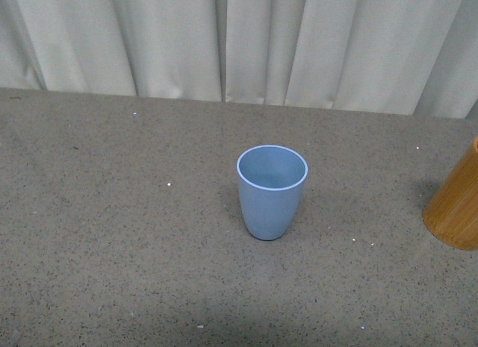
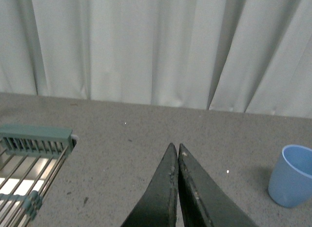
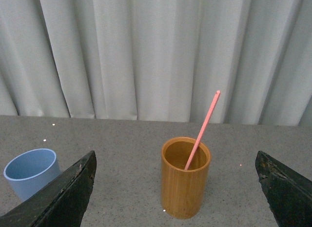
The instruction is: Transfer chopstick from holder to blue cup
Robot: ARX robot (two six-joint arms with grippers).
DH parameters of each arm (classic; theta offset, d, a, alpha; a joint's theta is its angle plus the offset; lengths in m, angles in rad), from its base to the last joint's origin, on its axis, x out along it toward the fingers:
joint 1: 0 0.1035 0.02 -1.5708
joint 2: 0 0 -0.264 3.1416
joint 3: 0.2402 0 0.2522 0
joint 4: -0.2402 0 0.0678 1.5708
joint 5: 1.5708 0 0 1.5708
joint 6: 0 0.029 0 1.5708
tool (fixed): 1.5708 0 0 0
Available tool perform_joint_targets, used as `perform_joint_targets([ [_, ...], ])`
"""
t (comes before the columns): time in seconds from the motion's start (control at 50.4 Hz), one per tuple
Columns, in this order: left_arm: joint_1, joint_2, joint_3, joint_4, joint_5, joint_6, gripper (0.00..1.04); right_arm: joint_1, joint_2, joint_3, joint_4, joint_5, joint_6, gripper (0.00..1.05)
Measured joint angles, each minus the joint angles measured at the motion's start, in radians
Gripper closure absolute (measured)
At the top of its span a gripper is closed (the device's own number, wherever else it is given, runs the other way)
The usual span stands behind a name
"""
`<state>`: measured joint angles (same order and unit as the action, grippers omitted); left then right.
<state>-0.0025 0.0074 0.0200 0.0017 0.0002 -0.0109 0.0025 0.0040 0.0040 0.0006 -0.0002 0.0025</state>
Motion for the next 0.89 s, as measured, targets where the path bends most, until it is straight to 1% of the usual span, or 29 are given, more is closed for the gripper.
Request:
perform_joint_targets([
  [0.318,0.000,-0.003,0.000,0.000,0.000,0.003,1.01,0.000,0.000,0.000,0.000,0.000,0.000,0.10],
  [0.377,0.000,-0.003,0.000,-0.001,0.000,0.003,0.94,0.000,0.000,0.000,0.000,-0.001,0.000,0.10],
  [0.417,0.000,-0.003,0.000,-0.001,0.000,0.003,0.87,0.000,0.000,0.000,0.000,-0.001,0.000,0.10],
  [0.437,0.000,-0.003,0.000,-0.001,0.000,0.003,0.82,0.000,0.000,0.000,0.000,-0.001,0.000,0.10],
  [0.457,0.000,-0.003,0.000,-0.001,0.000,0.003,0.80,0.000,0.000,0.000,0.000,-0.001,0.000,0.10],
  [0.516,0.000,-0.003,0.000,-0.001,0.000,0.003,0.65,0.000,0.000,0.000,0.000,-0.001,0.000,0.10],
  [0.556,0.000,-0.003,0.000,-0.001,0.000,0.003,0.60,0.003,0.013,0.001,0.002,0.024,0.025,0.10],
  [0.596,0.000,-0.003,0.000,-0.001,0.000,0.003,0.53,-0.008,0.074,0.001,0.064,0.027,0.077,0.10],
  [0.615,0.000,-0.003,0.000,-0.001,0.000,0.003,0.51,-0.016,0.100,0.001,0.092,0.023,0.092,0.10],
  [0.655,0.000,-0.003,0.000,-0.001,0.000,0.003,0.44,-0.051,0.226,0.002,0.222,0.016,0.124,0.10],
  [0.695,0.000,-0.003,0.000,-0.001,0.000,0.003,0.33,-0.116,0.465,0.018,0.455,-0.010,0.150,0.10],
  [0.715,0.000,-0.003,0.000,-0.001,0.000,0.003,0.30,-0.137,0.549,0.029,0.528,-0.012,0.154,0.10],
  [0.735,0.000,-0.003,0.000,-0.001,0.000,0.003,0.24,-0.164,0.674,0.052,0.634,-0.011,0.154,0.10],
  [0.774,0.000,-0.003,0.000,-0.001,0.000,0.003,0.17,-0.199,0.853,0.093,0.776,-0.011,0.145,0.10],
  [0.814,0.000,-0.003,0.000,-0.001,-0.001,0.003,0.10,-0.222,0.985,0.131,0.857,-0.015,0.145,0.10],
  [0.854,0.000,-0.003,0.000,-0.001,-0.002,0.003,0.05,-0.241,1.081,0.168,0.872,-0.017,0.155,0.10],
  [0.893,0.000,-0.003,0.000,-0.001,-0.001,0.003,0.06,-0.266,1.187,0.217,0.851,-0.018,0.181,0.10],
])
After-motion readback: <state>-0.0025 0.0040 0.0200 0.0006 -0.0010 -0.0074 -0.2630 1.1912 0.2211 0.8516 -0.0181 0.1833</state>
